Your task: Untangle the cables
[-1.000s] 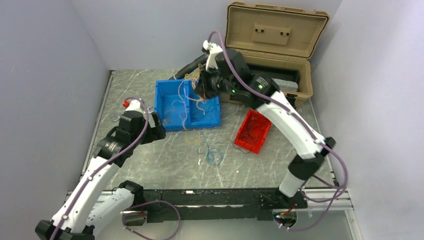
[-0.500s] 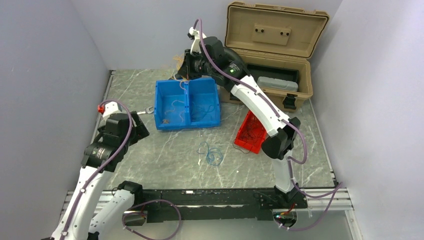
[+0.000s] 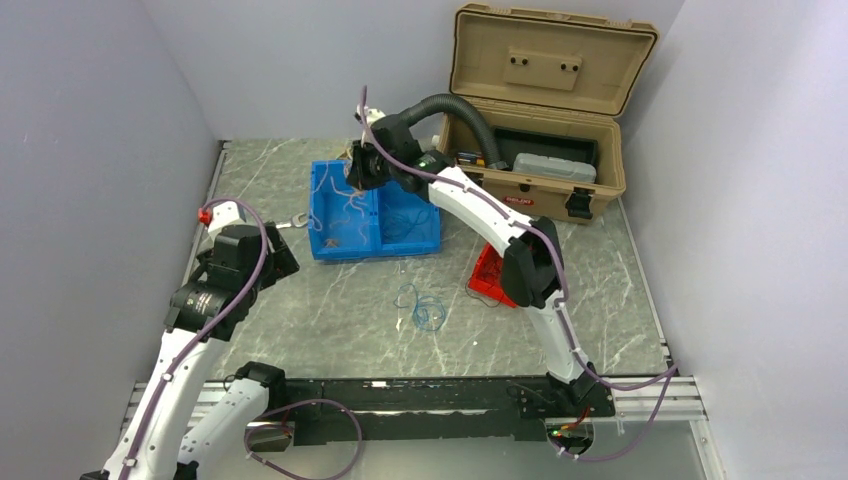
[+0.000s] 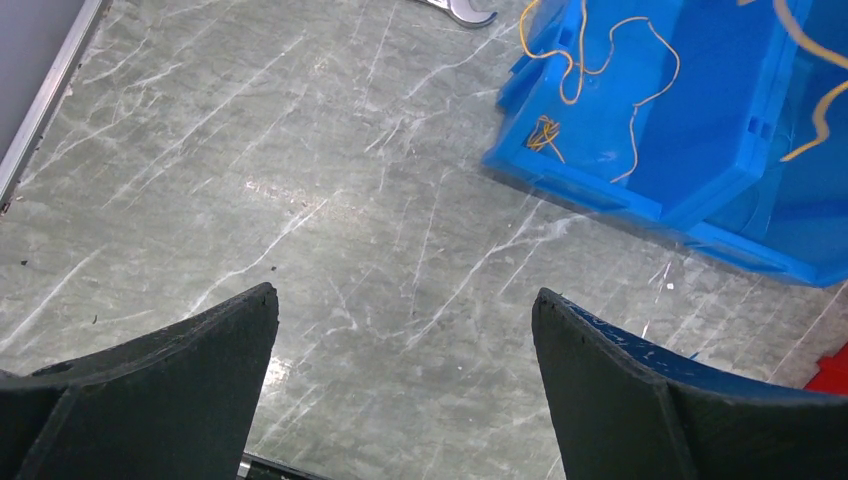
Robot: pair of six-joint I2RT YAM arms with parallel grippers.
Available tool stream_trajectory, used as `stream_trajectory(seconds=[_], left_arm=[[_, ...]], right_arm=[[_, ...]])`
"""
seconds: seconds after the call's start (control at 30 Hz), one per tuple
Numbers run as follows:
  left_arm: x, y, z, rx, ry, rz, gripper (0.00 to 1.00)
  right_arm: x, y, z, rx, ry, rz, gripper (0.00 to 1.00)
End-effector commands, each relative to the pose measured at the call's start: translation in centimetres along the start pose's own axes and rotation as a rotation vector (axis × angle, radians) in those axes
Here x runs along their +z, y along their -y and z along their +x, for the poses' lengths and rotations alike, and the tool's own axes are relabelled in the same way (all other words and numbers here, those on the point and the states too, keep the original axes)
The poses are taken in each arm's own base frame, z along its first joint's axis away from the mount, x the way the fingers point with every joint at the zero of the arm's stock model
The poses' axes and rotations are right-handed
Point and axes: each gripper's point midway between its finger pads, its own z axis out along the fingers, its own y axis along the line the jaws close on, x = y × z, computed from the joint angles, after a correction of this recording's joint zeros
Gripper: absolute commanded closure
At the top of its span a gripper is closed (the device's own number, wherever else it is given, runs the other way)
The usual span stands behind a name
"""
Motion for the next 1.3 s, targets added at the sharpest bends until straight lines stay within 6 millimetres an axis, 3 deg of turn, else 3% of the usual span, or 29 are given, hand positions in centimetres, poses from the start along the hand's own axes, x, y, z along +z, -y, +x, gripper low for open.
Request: stream_trajectory(seconds=[0.0, 0.1, 0.13, 0.23, 0.3, 0.5, 0.67, 0.7, 0.73, 0.77, 0.83, 0.87, 1.1, 1.27], left_arm=[[-0.2, 0.9, -1.2, 0.004, 0.035, 0.045, 0.01], [-0.1, 1.6, -0.9, 0.018, 0.020, 0.080, 0.01], [0.0, 1.8, -0.7, 0.032, 0.012, 0.093, 0.01], [0.4, 2.3, 0.0, 0.059, -0.027, 0.114, 0.01], [0.7, 2.9, 0.4, 0.083, -0.048, 0.142, 0.01], [1.8, 3.9, 1.1, 0.096, -0.074, 0.176, 0.01], [3.8, 4.1, 1.8, 0.083, -0.094, 0.145, 0.01], [4.4, 4.0, 2.2, 0.074, -0.110, 0.124, 0.01], [5.0, 3.6, 2.6, 0.055, -0.125, 0.099, 0.01], [5.6, 3.4, 3.1, 0.032, -0.138, 0.078, 0.01], [6.8, 3.1, 3.8, -0.013, -0.157, 0.049, 0.01], [7.5, 2.7, 4.4, -0.037, -0.167, 0.034, 0.01], [12.0, 2.0, 6.8, -0.173, -0.206, 0.026, 0.11], [14.8, 2.3, 7.8, -0.168, -0.263, 0.029, 0.17]], right_arm=[[1.9, 0.6, 0.4, -0.052, 0.050, 0.058, 1.00], [3.2, 1.5, 2.0, -0.085, 0.019, 0.137, 0.99], [3.5, 1.5, 2.4, -0.088, 0.003, 0.144, 0.91], [3.3, 1.0, 2.2, -0.084, -0.005, 0.141, 0.53], [2.4, 0.4, 1.4, -0.085, 0.017, 0.130, 0.44], [-2.6, -2.0, -1.7, -0.095, 0.068, 0.104, 0.30], [-7.9, -2.3, -1.2, -0.087, 0.067, 0.127, 0.25], [-9.0, -2.2, -0.4, -0.080, 0.060, 0.129, 0.23], [-9.6, -1.5, 1.9, -0.073, 0.020, 0.143, 0.20], [-10.9, -2.0, 1.7, -0.071, 0.036, 0.134, 0.16], [-12.5, -0.6, 4.8, -0.061, -0.008, 0.181, 0.02], [-13.4, -0.2, 5.9, -0.056, -0.020, 0.195, 0.00], [-18.1, 0.6, 14.1, -0.016, -0.118, 0.242, 0.00], [-19.7, 1.5, 18.7, 0.018, -0.167, 0.260, 0.00]])
